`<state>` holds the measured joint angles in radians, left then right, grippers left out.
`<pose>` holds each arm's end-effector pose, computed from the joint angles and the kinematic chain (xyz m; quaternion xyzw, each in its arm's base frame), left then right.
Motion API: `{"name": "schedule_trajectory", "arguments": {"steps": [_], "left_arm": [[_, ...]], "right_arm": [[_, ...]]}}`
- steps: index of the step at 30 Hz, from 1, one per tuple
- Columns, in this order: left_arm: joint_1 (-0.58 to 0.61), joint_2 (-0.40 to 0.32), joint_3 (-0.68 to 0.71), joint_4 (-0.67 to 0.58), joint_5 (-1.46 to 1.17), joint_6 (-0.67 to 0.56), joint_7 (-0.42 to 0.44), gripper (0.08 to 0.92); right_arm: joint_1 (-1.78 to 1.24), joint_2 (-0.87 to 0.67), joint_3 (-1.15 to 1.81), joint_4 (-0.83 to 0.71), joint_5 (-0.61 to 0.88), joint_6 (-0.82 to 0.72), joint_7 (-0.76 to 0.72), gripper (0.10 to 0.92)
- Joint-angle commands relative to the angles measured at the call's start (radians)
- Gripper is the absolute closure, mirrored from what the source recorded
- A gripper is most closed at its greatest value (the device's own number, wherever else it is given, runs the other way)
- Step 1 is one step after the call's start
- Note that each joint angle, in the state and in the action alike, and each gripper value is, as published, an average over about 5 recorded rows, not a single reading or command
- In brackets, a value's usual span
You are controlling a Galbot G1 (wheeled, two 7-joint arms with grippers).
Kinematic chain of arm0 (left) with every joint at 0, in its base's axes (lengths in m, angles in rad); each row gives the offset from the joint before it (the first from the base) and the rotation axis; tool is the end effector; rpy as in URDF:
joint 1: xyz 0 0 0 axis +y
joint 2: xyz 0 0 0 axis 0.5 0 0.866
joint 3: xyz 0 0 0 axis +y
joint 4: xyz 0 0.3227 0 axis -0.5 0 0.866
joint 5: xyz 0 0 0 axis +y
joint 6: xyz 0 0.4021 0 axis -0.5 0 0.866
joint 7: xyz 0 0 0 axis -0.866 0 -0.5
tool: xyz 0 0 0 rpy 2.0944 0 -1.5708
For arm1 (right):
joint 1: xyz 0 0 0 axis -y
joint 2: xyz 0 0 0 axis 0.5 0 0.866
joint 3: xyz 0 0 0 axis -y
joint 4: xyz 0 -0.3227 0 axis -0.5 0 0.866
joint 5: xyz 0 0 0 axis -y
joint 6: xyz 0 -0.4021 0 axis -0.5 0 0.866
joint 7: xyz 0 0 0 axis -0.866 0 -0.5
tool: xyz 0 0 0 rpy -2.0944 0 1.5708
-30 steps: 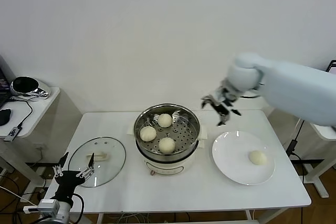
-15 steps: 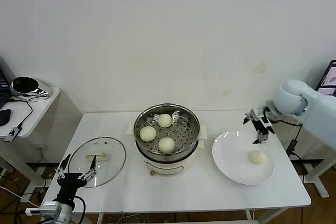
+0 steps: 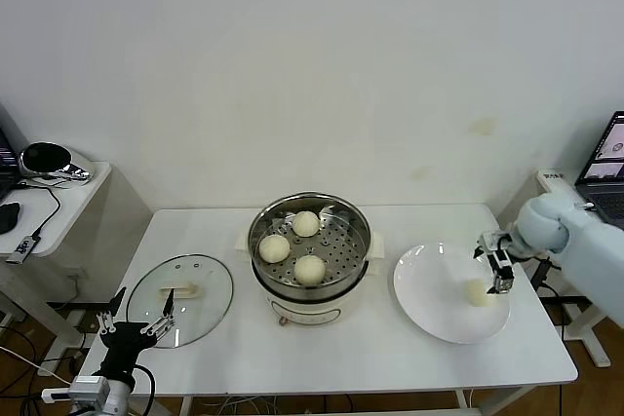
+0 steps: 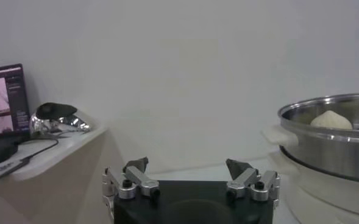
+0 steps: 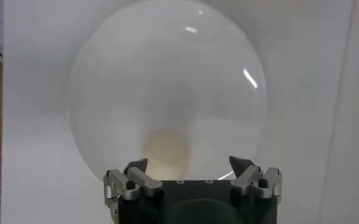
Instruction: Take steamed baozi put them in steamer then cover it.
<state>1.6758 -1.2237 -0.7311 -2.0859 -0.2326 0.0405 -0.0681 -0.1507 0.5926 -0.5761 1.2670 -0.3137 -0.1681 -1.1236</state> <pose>0.2225 0.1102 -0.2763 0.0328 -0.9941 -0.0867 0.0555 0.5235 -0.1765 -0.1955 0.4468 -0.5315 0.5817 0.4236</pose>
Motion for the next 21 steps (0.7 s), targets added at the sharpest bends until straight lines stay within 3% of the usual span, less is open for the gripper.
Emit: {"name": "schedule_trajectory", "arguments": {"steps": [1, 11, 21], "left_arm": [[0.0, 0.001, -0.002, 0.003, 0.0, 0.001, 0.0, 0.177], [-0.003, -0.001, 0.001, 0.009, -0.001, 0.0, 0.0, 0.177], [-0.002, -0.002, 0.001, 0.009, -0.001, -0.002, 0.0, 0.177]], "right_arm": [[-0.117, 0.07, 0.103, -0.095, -0.066, 0.008, 0.013, 0.203], [-0.136, 0.077, 0.12, -0.104, -0.086, -0.003, 0.018, 0.24], [-0.15, 0.08, 0.137, -0.113, -0.088, 0.001, 0.019, 0.356]]}}
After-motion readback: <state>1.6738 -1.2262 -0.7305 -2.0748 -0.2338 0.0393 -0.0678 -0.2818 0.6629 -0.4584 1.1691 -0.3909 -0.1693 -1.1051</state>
